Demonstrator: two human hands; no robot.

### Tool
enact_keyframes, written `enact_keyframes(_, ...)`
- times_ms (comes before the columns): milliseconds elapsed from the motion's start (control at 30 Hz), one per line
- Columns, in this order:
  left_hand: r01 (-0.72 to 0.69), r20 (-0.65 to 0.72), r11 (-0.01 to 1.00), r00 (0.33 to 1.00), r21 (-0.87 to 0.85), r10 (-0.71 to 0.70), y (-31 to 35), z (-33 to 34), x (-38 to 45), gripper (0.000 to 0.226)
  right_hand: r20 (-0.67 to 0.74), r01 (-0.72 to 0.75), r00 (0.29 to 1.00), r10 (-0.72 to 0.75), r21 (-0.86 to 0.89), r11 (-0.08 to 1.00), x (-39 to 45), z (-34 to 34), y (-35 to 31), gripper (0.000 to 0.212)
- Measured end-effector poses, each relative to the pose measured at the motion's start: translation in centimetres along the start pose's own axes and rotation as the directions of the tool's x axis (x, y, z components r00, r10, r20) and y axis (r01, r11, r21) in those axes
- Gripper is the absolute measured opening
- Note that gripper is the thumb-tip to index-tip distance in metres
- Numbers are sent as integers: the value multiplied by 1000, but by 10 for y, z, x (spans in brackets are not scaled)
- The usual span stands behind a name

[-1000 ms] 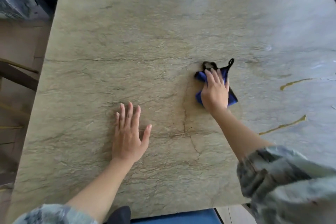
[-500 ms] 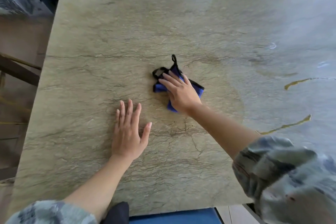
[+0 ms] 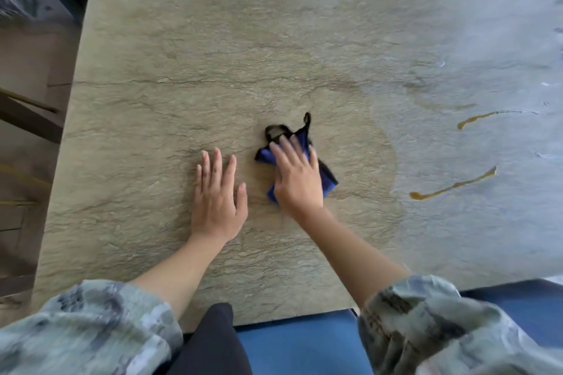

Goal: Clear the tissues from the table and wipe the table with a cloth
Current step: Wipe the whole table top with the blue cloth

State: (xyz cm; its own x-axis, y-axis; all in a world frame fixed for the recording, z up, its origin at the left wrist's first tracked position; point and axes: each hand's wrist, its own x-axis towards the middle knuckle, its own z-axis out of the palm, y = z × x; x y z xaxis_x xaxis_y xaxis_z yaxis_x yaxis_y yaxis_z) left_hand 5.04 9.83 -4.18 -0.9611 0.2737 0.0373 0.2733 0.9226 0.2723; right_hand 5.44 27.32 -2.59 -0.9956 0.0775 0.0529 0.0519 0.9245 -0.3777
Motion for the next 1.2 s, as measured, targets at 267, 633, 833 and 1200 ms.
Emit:
enact_keyframes(267, -7, 6, 1000, 1000, -4, 7, -1, 0, 0, 61, 21, -47, 999, 48, -47, 998, -118, -37, 82, 47)
enact_keyframes(633, -36, -9, 997, 999, -63, 35, -1, -2, -1, 55, 76, 258, 965, -253, -72, 964, -132, 2, -14, 53)
enact_keyframes(833, -58, -11, 990, 998, -126, 58, -6, -2, -1, 58, 319, 709, 655, -685, 54, 703, -158, -5, 13, 59)
enact_keyframes(1200, 106, 327, 986, 934, 125, -142, 14, -17, 8, 74, 213, 209, 958, -190, -69, 975, -140, -71, 139, 57)
